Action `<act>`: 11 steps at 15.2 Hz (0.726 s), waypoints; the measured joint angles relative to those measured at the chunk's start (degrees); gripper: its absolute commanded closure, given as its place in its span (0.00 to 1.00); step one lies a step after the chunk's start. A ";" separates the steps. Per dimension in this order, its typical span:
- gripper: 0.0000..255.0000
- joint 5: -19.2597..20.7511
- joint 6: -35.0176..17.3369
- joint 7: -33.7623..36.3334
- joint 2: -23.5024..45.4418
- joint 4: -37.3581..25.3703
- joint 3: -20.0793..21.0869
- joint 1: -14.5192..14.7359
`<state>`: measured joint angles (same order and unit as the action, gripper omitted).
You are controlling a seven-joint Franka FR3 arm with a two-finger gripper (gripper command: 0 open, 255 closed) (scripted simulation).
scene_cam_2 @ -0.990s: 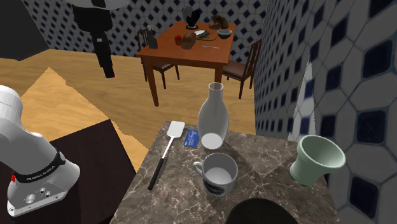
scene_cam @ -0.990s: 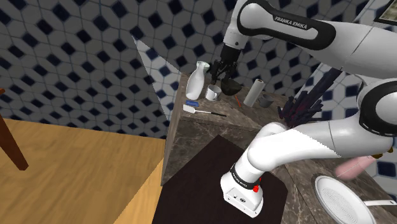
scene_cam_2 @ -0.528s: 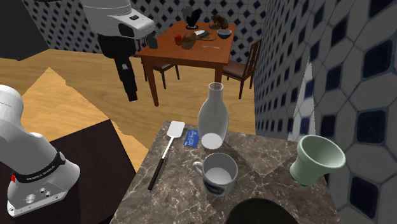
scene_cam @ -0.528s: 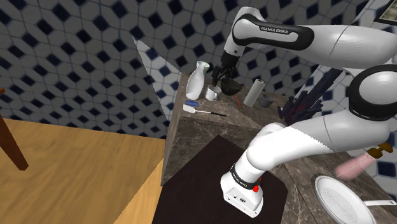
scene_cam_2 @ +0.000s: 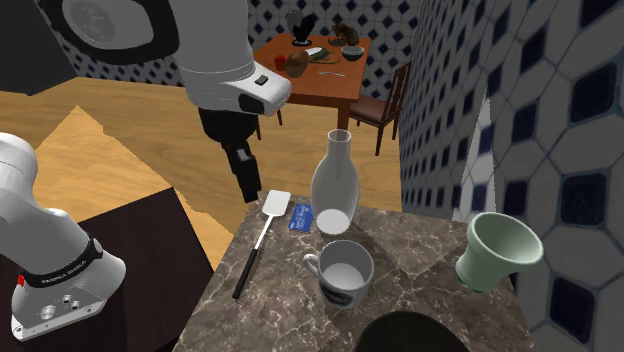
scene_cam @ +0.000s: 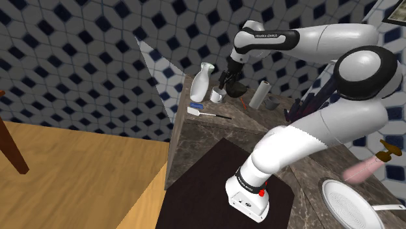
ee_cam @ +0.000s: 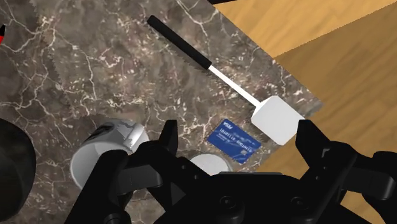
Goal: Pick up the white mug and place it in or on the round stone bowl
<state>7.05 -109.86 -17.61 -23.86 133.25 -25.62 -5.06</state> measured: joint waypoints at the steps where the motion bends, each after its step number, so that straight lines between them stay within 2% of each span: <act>1: 0.00 -0.44 -1.16 -1.48 2.02 -1.12 -1.20 0.11; 6: 0.00 -4.08 -7.29 -9.40 11.75 -5.34 -6.82 0.38; 11: 0.00 -11.72 -11.47 -18.78 23.32 -11.77 -11.00 -0.13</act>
<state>-4.67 -121.33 -36.39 -0.54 121.48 -36.62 -5.20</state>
